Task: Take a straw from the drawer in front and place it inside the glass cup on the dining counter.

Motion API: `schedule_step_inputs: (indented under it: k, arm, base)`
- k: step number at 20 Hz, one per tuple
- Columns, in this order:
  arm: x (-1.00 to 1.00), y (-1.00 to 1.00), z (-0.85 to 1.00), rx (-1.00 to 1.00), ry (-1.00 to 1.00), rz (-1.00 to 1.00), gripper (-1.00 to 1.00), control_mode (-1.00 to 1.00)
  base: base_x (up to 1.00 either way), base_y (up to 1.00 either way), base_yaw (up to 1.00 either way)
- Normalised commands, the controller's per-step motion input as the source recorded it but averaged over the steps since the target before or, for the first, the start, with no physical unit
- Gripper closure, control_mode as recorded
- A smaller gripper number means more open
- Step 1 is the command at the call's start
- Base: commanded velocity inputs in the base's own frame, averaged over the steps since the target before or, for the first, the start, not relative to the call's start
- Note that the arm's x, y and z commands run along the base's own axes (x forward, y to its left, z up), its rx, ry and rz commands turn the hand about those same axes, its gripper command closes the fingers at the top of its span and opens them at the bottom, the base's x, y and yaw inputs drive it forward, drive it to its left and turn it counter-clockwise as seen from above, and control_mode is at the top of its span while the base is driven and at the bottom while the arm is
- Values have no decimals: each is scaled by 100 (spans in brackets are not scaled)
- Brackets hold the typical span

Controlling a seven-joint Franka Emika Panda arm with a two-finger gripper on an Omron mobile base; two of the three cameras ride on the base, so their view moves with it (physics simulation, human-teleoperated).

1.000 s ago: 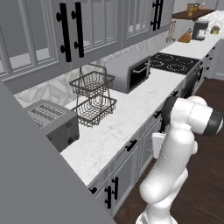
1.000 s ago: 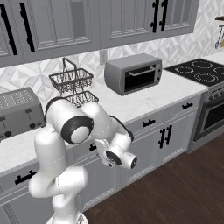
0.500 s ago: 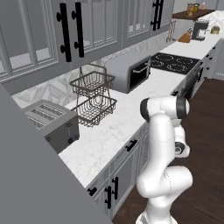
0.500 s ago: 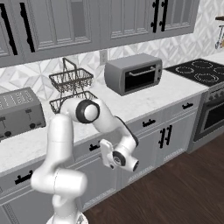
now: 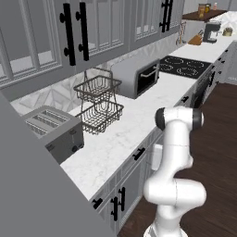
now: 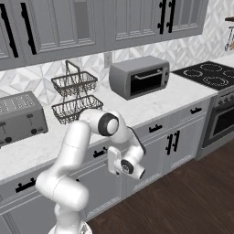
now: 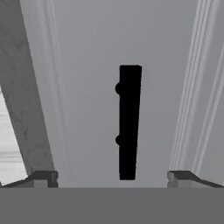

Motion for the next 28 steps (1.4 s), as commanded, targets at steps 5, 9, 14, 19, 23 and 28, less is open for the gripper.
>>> schedule_step_inputs:
  k: [5,9,14,19,23,28]
  arm:
    - [50,25,-17,-4,14,-1,-100,-100]
    - [47,16,-25,-3,11,-2,-100,-100]
    - [35,1,-19,0,4,-1,-100,-100]
    - [7,19,-9,0,1,-4,-100,-100]
    - [2,36,-8,0,0,-8,100,-100]
    - [7,34,-4,0,0,-10,100,-100]
  base:
    - [0,0,0]
    - [0,0,0]
    - [0,0,0]
    - [0,0,0]
    - [0,0,0]
    - [0,0,0]
